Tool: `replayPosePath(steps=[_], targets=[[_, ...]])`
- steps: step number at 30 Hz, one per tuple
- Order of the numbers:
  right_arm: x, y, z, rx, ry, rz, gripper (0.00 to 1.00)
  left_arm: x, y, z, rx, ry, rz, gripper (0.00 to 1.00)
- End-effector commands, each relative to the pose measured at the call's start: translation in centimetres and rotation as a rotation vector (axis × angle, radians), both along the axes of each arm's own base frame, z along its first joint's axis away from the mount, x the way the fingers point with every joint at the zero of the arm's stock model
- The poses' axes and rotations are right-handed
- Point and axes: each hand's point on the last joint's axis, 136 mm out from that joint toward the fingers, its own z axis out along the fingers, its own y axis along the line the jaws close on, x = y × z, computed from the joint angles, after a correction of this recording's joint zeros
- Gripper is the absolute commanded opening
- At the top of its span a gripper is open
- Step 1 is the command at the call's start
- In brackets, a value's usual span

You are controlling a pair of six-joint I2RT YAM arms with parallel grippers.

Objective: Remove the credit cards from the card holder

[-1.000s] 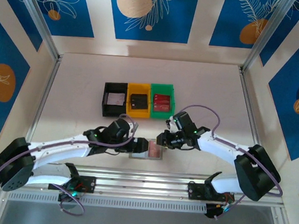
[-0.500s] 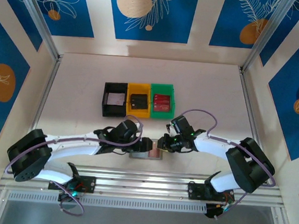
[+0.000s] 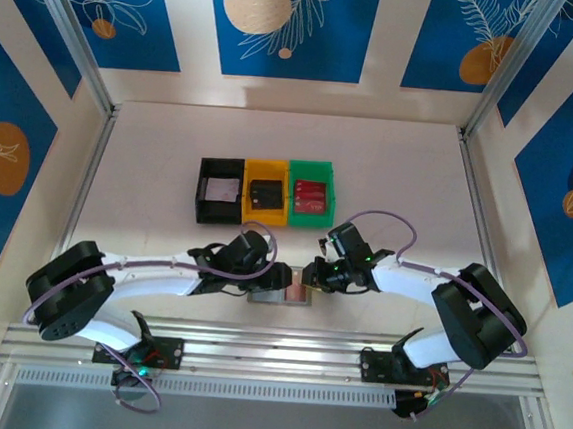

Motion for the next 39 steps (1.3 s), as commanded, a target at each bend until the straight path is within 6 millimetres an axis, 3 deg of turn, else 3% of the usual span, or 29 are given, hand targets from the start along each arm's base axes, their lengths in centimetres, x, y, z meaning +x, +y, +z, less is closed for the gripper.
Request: replayPosePath(steps=[1, 20, 39], targets=[[-0.9, -1.1, -1.3, -0.045, 0.03, -0.021, 0.22, 0.5, -0.9, 0.5, -0.008, -0.022, 0.01, 0.53], [-1.8, -1.4, -2.2, -0.044, 0.052, -0.034, 0.21, 0.8, -1.5, -0.9, 0.051, -0.037, 0.022, 0.38], [-2.2, -1.6, -2.4, -0.042, 0.061, -0.037, 0.21, 0.9, -0.8, -2.9, 0.174, -0.062, 0.026, 0.33]])
